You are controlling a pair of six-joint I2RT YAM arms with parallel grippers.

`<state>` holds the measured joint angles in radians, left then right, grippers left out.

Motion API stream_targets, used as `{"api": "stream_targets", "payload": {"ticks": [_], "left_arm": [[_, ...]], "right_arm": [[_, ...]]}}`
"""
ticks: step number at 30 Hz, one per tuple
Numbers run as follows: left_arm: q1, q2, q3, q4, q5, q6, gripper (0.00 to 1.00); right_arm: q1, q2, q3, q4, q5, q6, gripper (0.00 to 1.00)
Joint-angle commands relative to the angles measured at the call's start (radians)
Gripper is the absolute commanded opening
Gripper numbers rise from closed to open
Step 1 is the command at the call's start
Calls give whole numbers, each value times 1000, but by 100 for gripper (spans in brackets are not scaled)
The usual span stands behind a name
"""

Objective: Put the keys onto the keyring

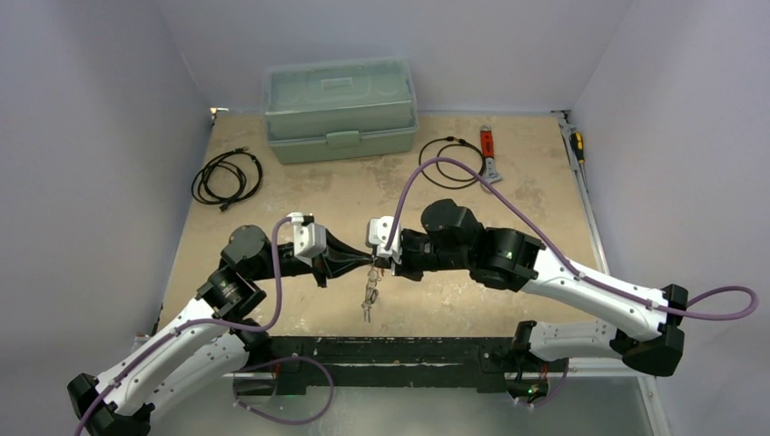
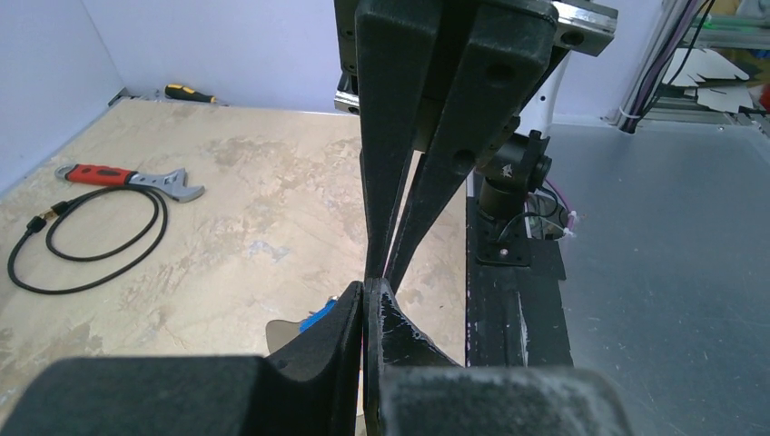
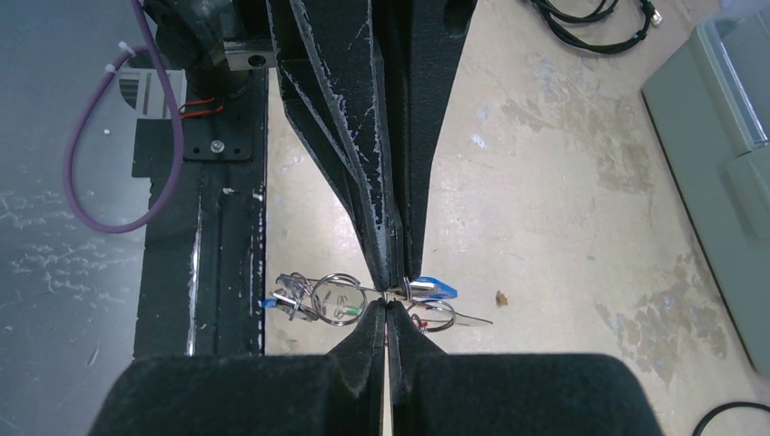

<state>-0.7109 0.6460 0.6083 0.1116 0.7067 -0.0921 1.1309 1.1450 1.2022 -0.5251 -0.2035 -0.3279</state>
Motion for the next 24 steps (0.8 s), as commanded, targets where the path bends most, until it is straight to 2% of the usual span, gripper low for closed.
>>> {"api": "stream_targets", "payload": {"ticks": [1,16,24], "left_arm": [[-12,-10,-3,35,23,10,0],[-16,-15,3,16,-1,23,0],[-16,-23,22,-45,-158,64,0]], "right_arm": [[-6,-37,39,25,-11,-9,0],[-6,-62,25,20,-19,3,0],[-6,-48,11,-8,-128,37,0]]}}
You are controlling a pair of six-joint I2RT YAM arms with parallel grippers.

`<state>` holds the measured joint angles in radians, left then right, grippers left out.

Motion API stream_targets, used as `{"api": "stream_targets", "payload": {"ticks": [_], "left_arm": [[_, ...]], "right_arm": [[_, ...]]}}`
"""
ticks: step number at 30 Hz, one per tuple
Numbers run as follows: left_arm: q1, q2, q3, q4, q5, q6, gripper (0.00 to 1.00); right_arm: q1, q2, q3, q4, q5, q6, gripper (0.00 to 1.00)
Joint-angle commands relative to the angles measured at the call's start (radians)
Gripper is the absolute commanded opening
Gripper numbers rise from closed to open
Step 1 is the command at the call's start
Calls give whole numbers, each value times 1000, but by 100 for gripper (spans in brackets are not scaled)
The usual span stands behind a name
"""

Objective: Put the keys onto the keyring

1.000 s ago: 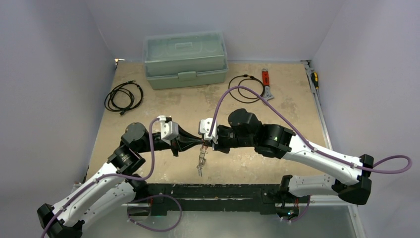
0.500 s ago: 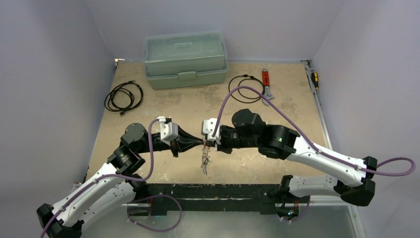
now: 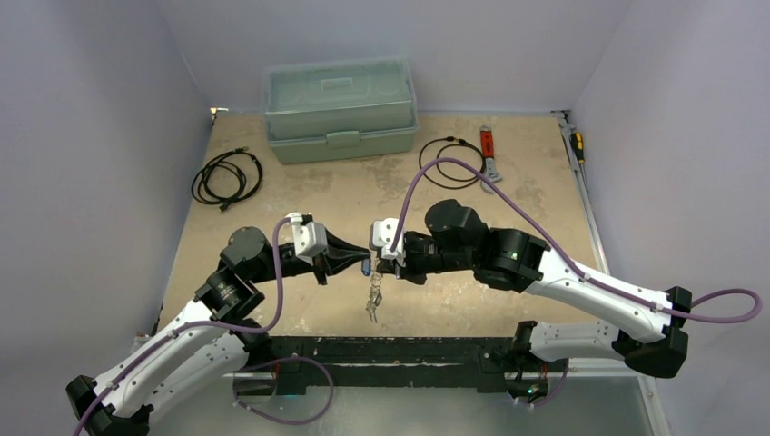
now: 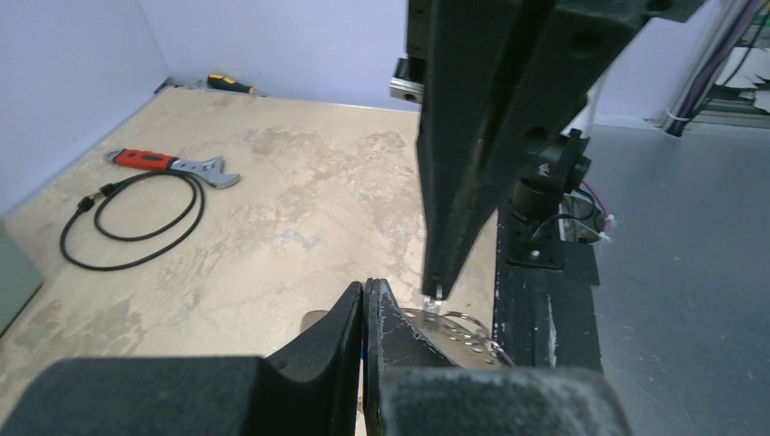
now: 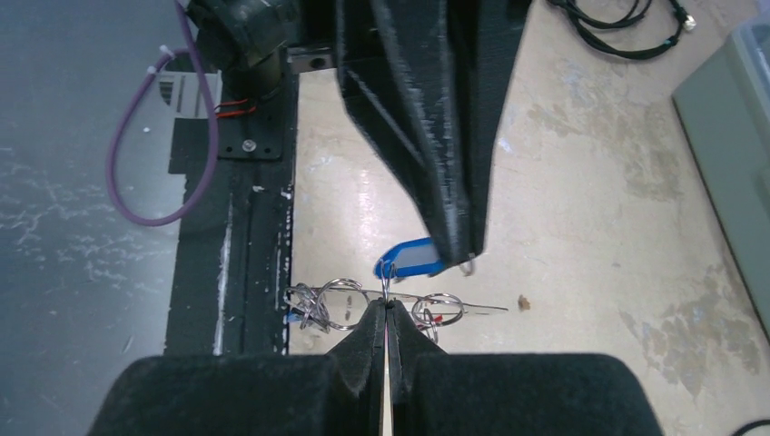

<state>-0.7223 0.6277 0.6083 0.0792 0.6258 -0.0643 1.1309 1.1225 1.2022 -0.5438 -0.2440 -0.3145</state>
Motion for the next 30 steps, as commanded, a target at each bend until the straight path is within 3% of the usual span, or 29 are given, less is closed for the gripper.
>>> {"api": "stream_targets", "payload": {"ticks": [1,18,30], "left_arm": [[-5,-6,23,-15,-81,40,0],[-16,0,3,44,99,-2,0],[-35,8,-6,73,153,-26,0]], "right_arm": [[-6,-22,6,9,-102,28,0],[-10,-51,-1,-5,-10,16,0],[-10,-47,2,-3,-13,11,0]]}}
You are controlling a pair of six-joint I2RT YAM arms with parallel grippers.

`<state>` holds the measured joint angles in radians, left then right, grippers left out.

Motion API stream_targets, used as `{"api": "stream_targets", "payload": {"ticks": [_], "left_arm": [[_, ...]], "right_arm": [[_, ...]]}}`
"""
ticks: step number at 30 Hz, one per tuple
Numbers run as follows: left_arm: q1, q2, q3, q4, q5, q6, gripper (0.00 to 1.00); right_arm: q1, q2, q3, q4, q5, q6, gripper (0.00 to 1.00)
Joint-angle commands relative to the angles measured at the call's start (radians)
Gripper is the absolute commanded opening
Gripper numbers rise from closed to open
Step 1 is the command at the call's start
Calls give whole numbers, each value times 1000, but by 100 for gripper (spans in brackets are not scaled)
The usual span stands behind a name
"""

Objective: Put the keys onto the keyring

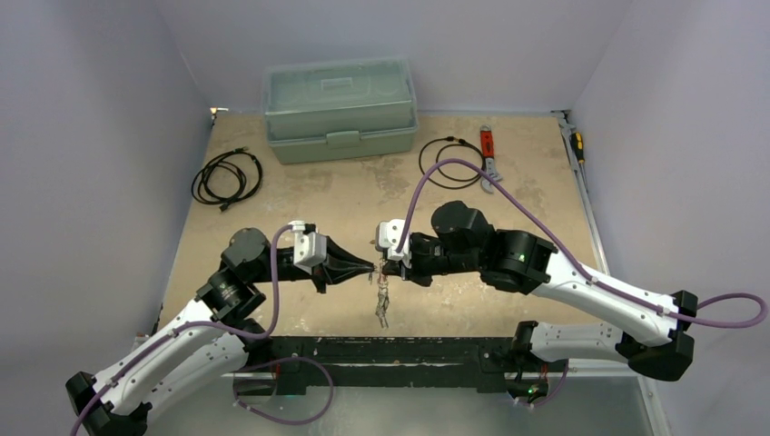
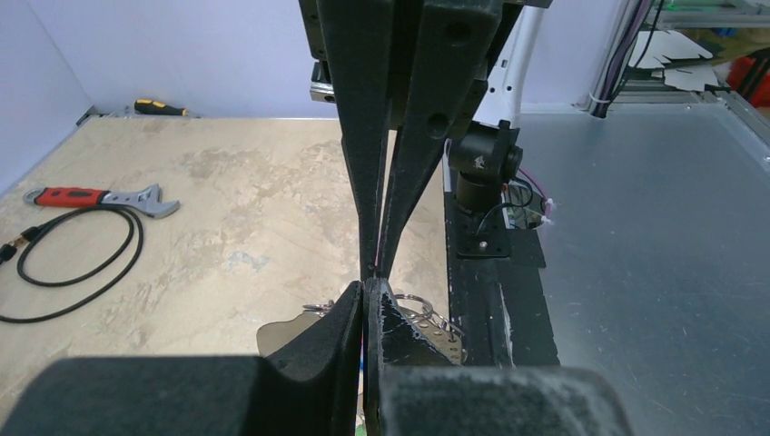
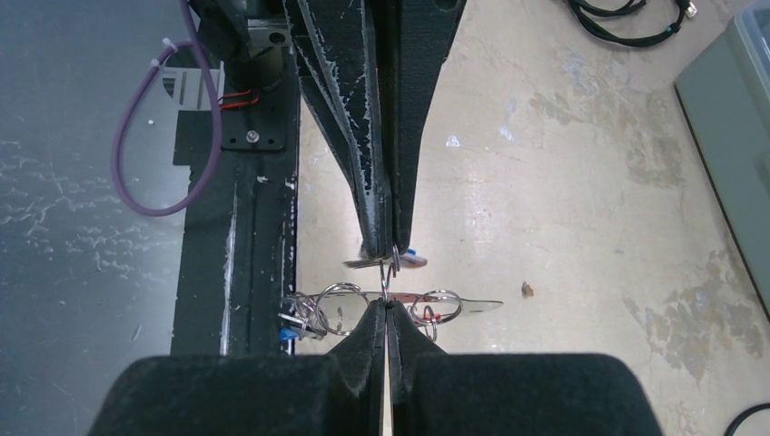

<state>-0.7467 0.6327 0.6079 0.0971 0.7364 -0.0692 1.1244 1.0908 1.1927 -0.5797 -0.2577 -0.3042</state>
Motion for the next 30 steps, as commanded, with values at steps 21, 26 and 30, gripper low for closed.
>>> {"api": "stream_targets", "payload": {"ticks": [21,26,30], "left_arm": [[-16,5,9,5,-45,14,0],[-16,5,8,12,-30,9,0],[-17,5,4,31,11,-8,0]], "right_arm": [[-5,-9,21,28,-45,0,0],[-5,-3,25,29,-50,0,0],[-5,6,28,34,-51,-2,0]]}}
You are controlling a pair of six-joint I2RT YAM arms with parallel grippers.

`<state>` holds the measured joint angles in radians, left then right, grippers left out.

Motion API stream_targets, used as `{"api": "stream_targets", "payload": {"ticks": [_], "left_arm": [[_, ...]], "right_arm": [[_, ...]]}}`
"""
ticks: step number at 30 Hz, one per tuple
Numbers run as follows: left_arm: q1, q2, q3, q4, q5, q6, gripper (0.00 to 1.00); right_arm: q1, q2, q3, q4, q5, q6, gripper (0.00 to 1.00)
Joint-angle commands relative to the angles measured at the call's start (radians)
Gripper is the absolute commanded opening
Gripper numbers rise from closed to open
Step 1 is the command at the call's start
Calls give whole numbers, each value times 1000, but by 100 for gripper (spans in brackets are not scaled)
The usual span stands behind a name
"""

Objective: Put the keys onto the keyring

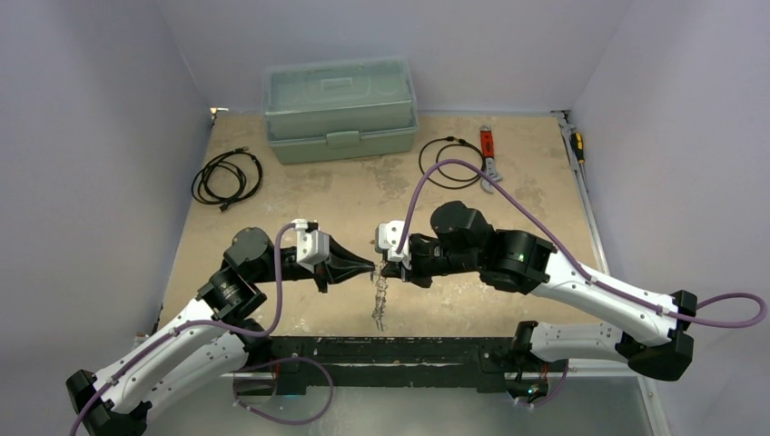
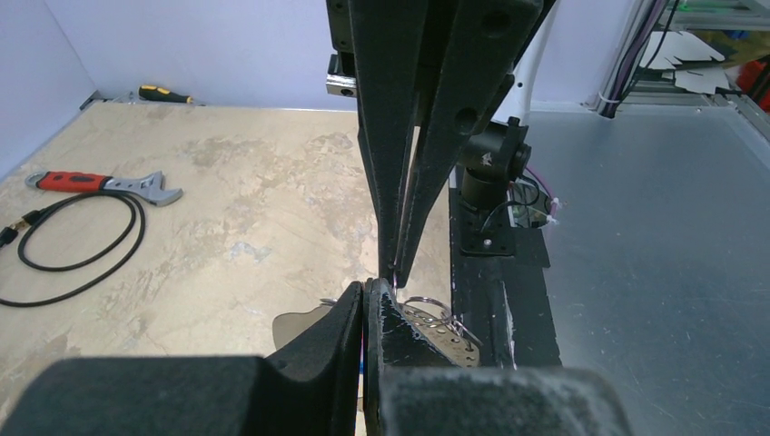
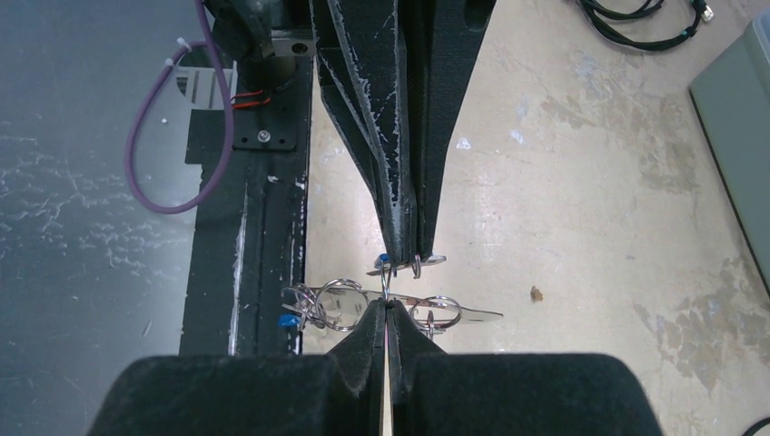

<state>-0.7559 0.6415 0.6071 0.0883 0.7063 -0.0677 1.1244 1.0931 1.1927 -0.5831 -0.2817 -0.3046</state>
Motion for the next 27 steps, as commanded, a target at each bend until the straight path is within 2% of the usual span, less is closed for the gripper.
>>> {"api": "stream_targets", "payload": {"ticks": [1,18,27], "left_arm": [[-9,-5,3,42,47,-12,0],[-20,1,-3,65,95,-39,0],[-20,-30,22,-5,-35,18,0]], "right_arm": [[-5,4,28,38,-26,-3,0],[-5,6,48,28,-22,-10,0],[-5,-19,27,22,-20,6,0]]}}
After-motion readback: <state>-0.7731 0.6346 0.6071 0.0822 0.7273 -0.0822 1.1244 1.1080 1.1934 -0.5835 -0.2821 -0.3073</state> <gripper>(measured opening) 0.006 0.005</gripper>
